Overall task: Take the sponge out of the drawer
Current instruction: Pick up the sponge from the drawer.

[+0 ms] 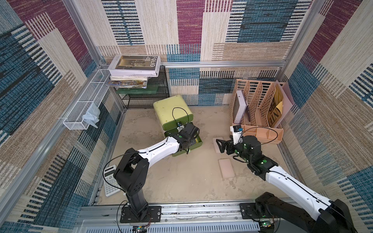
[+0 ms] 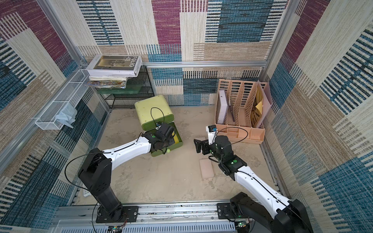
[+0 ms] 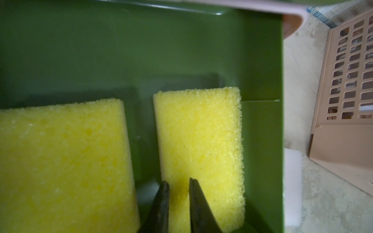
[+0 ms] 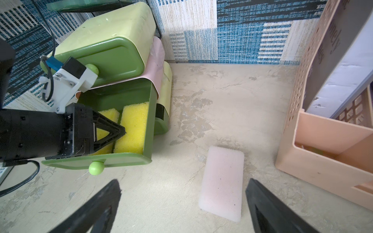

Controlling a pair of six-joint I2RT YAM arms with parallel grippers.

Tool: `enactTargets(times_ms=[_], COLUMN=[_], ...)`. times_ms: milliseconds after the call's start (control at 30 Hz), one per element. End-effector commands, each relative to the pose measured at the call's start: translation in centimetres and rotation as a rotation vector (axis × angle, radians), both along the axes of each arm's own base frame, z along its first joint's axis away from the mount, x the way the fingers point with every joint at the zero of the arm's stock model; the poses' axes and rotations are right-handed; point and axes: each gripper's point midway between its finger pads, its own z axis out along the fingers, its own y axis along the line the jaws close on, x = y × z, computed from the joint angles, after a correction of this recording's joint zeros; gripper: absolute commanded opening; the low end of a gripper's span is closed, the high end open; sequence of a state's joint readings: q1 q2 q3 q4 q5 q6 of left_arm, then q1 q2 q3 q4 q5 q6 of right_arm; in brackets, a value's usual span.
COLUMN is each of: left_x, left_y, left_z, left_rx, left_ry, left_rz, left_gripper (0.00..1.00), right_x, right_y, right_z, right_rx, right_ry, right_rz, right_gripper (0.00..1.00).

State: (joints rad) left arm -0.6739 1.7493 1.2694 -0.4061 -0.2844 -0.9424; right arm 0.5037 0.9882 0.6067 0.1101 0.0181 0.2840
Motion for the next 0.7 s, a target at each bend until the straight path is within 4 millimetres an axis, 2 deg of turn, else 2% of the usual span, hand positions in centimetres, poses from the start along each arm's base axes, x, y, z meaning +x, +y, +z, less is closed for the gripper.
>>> enactTargets(times_ms=[0,200,667], left_x=[0.5,0.4,-0.3], left_y=[-0.1,0.0,0.7], left_z=[0.6,1.6,4.2], left_rx=[-0.019,-0.037,-0.095], left_ry=[-0.034,-0.062,-0.125], left_rz=[0.013,0.012,0.012], left_gripper=[0.09,0.00,0.00], right_x=[0.1,0.2,0.2], right_y=[0.2,0.2,0.2], right_z=[0.7,0.7,0.6], right_rx=[0.023,0.024,0.024], right_ry=[-0.026,-0.027,-0.024], right_rz=[0.005,0.005,0.003], right_gripper=[1.00,1.00,1.00])
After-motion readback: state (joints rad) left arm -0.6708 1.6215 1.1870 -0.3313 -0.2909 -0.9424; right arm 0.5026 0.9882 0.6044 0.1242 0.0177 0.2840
